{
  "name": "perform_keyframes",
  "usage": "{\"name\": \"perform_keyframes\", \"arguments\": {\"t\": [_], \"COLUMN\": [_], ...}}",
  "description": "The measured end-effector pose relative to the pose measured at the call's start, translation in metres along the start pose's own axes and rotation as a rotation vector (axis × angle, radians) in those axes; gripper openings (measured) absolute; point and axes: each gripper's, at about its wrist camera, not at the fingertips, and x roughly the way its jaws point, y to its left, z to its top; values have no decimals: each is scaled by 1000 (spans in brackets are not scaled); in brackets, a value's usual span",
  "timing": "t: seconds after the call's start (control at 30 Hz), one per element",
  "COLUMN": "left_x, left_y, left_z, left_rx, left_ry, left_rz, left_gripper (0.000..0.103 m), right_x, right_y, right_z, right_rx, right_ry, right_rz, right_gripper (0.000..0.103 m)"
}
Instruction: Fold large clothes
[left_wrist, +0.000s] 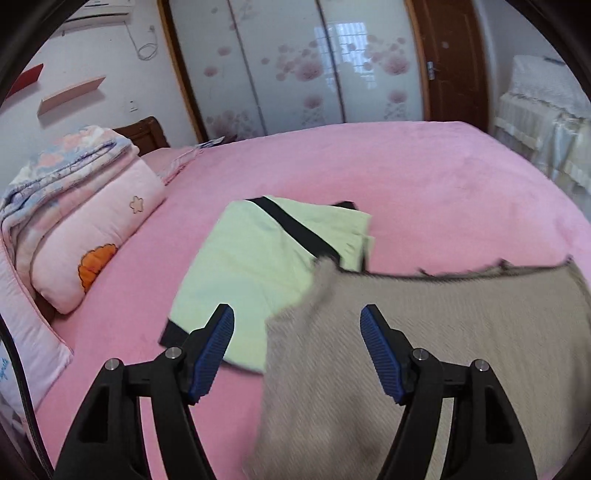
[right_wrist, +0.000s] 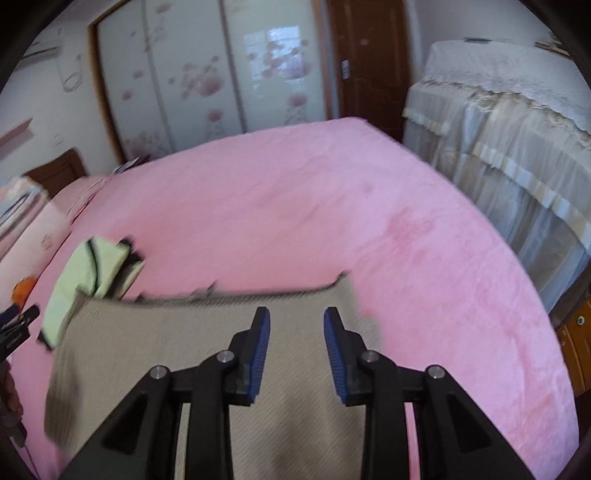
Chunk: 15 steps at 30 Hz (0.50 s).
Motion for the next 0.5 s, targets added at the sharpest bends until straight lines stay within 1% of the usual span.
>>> {"name": "perform_keyframes", "arguments": {"t": [0.03, 0.07, 0.13, 0.17, 0.23, 0.27, 0.33, 0.37, 0.4, 0.43, 0.47, 0.5], "left_x": [-7, -17, -27, -27, -23, -18, 0, 10, 17, 23, 32, 35], "left_y": [-1, -6, -7, -9, -12, -12, -3, 5, 13, 19, 31, 36], "left_z": [-8, -23, -44, -55, -78, -88, -106, -114, -120, -124, -131, -134], "left_rx": [-14, -42, -86, -101, -108, -100, -103, -112, -121, -128, -151, -168], "left_ry": [2, 11, 19, 23, 37, 50, 91, 117, 139, 156, 178, 179], "left_rz": [-14, -36, -47, -40, 20, 57, 132, 163, 178, 189, 181, 154], "left_gripper": [70, 70, 70, 70, 70, 70, 70, 70, 70, 70, 72, 72], "right_x": [-3, -4, -3, 0, 7, 10, 17, 21, 25, 29, 33, 35], "right_y": [14, 34, 61, 76, 88, 91, 80, 69, 52, 31, 8, -9], "right_z": [-12, -28, -52, -66, -85, -93, -106, -108, -110, -111, -111, -113], "right_rx": [-19, -44, -86, -117, -158, -176, -204, -207, -202, -191, -173, -160], "right_ry": [8, 21, 26, 31, 52, 58, 57, 60, 67, 69, 75, 80], "right_rz": [15, 38, 30, 18, 9, -11, -91, -125, -167, -222, -280, -316], "right_gripper": [30, 30, 30, 30, 30, 30, 30, 30, 30, 30, 30, 30]}}
